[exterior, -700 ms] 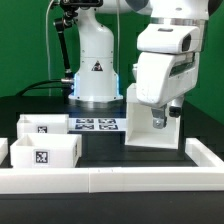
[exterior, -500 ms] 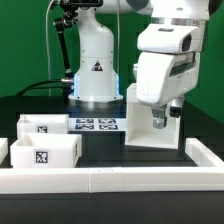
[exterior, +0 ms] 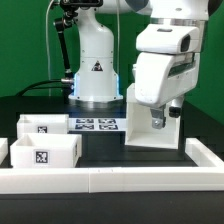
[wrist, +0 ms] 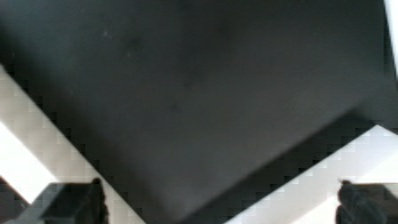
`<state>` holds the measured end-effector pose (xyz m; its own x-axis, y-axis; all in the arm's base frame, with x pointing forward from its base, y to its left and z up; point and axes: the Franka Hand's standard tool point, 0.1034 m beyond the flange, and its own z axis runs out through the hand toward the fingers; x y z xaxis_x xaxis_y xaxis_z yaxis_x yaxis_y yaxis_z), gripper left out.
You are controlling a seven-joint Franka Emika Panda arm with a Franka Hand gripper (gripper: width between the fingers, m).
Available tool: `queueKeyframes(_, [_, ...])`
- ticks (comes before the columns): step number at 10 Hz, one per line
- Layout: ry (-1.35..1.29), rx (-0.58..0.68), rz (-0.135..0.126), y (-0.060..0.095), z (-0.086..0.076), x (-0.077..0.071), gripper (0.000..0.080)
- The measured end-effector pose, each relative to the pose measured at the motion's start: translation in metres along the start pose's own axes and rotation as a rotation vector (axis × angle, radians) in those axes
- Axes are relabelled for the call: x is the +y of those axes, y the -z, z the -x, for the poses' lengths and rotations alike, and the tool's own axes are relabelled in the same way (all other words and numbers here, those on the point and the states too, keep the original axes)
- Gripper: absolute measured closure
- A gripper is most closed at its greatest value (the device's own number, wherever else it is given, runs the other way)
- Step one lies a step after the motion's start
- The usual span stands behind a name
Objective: Assemble drawer
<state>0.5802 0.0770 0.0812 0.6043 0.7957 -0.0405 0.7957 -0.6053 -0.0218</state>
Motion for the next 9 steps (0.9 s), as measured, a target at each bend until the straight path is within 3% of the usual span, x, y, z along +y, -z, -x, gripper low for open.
queueKeyframes(3, [-0.218,0.009,0.0,0.0,0.01,-0.008,0.015])
queueKeyframes(9, [-0.627,0.016,-0.012,0.001,0.007,-0.013,0.015])
